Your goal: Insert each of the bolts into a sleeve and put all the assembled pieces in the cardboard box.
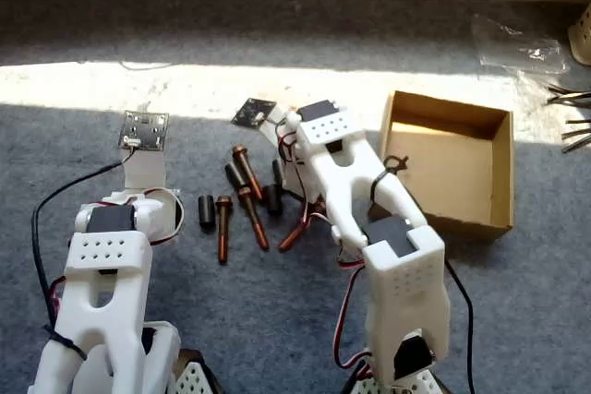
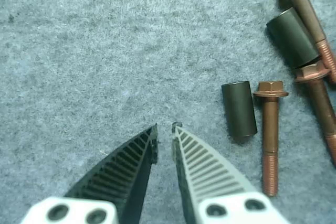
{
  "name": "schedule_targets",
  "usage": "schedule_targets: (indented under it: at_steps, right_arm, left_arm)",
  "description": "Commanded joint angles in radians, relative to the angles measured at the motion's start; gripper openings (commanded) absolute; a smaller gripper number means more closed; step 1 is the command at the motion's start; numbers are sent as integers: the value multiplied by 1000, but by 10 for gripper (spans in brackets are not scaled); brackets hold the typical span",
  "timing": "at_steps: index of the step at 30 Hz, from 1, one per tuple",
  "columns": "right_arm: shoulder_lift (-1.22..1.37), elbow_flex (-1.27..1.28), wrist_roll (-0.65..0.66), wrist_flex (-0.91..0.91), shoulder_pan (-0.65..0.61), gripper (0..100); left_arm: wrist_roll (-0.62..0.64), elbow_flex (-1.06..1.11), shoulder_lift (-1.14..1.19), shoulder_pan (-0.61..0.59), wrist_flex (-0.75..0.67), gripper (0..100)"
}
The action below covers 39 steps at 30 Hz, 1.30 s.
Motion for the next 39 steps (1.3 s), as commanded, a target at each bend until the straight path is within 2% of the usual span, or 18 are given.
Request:
schedule_targets:
  at_steps: [1,6,17,25,31,39]
  right_arm:
    - [-24,-10,-2,5,-12,19]
    - [-96,-10,-120,-12,1,5]
    - [-392,-1,-186,-10,58,5]
    - [-552,-1,-189,108,54,5]
    - [-682,-1,-281,168,50,5]
    - [-923,1,-298,335,-64,5]
  left_arm:
    - [3,-45,-2,-13,-17,60]
    - [3,-45,-2,-12,-17,60]
    - [3,-44,4,-10,-17,60]
    - [3,-44,4,-10,-17,60]
    - [3,-44,4,-10,-14,60]
    - [3,-44,4,-8,-11,60]
